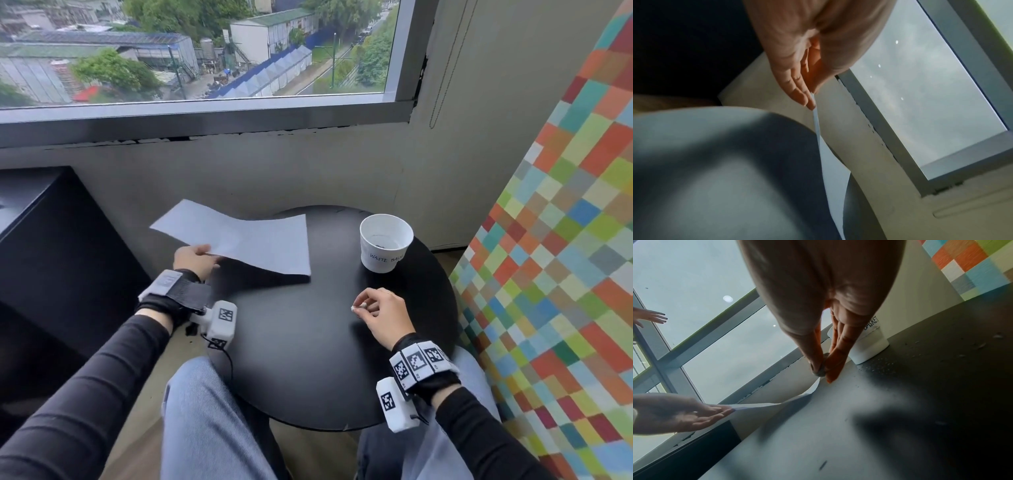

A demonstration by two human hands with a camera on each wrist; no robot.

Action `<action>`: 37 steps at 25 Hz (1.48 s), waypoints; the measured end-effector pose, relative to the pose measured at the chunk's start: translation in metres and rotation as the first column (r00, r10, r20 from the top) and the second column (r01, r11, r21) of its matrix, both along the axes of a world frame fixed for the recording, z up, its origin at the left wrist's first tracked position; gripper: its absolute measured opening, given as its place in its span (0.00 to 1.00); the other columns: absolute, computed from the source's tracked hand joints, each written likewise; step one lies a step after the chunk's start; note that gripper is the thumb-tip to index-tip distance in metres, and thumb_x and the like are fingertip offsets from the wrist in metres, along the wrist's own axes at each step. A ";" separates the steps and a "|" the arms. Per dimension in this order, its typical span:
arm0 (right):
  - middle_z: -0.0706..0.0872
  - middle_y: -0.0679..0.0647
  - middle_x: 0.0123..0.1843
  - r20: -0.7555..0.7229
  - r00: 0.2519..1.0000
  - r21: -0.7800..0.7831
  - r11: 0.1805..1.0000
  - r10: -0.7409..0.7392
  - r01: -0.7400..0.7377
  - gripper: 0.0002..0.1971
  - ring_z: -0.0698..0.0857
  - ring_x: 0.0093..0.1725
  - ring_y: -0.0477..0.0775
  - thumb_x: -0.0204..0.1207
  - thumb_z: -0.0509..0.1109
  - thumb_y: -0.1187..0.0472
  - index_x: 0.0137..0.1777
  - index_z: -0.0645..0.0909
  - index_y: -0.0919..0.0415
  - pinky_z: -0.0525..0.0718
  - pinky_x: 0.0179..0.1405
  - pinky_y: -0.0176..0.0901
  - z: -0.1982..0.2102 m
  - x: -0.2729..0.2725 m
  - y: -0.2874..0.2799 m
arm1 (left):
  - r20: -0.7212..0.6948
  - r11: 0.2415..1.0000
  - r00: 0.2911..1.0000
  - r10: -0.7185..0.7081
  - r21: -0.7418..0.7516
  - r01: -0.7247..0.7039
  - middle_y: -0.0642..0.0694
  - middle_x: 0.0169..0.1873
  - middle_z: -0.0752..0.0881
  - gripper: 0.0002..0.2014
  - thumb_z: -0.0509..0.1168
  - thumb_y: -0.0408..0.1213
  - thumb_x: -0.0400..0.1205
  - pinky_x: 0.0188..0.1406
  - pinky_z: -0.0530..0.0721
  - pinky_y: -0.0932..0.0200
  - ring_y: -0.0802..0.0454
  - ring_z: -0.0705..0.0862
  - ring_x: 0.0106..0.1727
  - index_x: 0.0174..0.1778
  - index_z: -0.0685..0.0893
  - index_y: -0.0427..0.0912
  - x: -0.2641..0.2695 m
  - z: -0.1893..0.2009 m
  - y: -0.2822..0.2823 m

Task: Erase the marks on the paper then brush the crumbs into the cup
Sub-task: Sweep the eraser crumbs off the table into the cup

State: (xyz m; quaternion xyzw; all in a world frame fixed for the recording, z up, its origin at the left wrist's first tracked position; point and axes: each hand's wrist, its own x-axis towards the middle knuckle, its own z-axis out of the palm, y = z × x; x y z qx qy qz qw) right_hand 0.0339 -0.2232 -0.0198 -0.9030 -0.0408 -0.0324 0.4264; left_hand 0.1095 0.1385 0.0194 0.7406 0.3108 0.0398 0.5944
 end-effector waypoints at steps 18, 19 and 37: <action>0.81 0.48 0.28 -0.141 0.988 0.083 0.994 -0.058 0.070 0.05 0.81 0.34 0.47 0.68 0.79 0.67 0.36 0.86 0.59 0.75 0.40 0.33 0.015 0.077 0.059 | -0.313 0.854 0.869 -0.382 0.240 0.462 0.32 0.73 0.78 0.37 0.71 0.36 0.82 0.69 0.80 0.45 0.35 0.78 0.73 0.84 0.62 0.34 -0.004 -0.051 -0.067; 0.84 0.49 0.29 -0.154 0.985 0.121 0.988 -0.077 0.096 0.05 0.82 0.35 0.47 0.67 0.80 0.66 0.36 0.87 0.58 0.78 0.42 0.34 0.011 0.080 0.064 | -0.316 0.850 0.866 -0.388 0.241 0.469 0.32 0.71 0.79 0.36 0.71 0.37 0.82 0.64 0.83 0.48 0.35 0.80 0.70 0.83 0.64 0.32 -0.004 -0.053 -0.068; 0.44 0.54 0.87 -0.408 0.873 -0.404 0.804 0.268 -0.436 0.26 0.42 0.85 0.56 0.87 0.53 0.55 0.84 0.53 0.51 0.43 0.80 0.66 0.007 0.120 0.100 | -0.445 0.720 0.791 -0.420 0.366 0.589 0.38 0.81 0.61 0.37 0.67 0.47 0.83 0.78 0.63 0.56 0.36 0.65 0.80 0.87 0.58 0.52 -0.016 -0.035 -0.084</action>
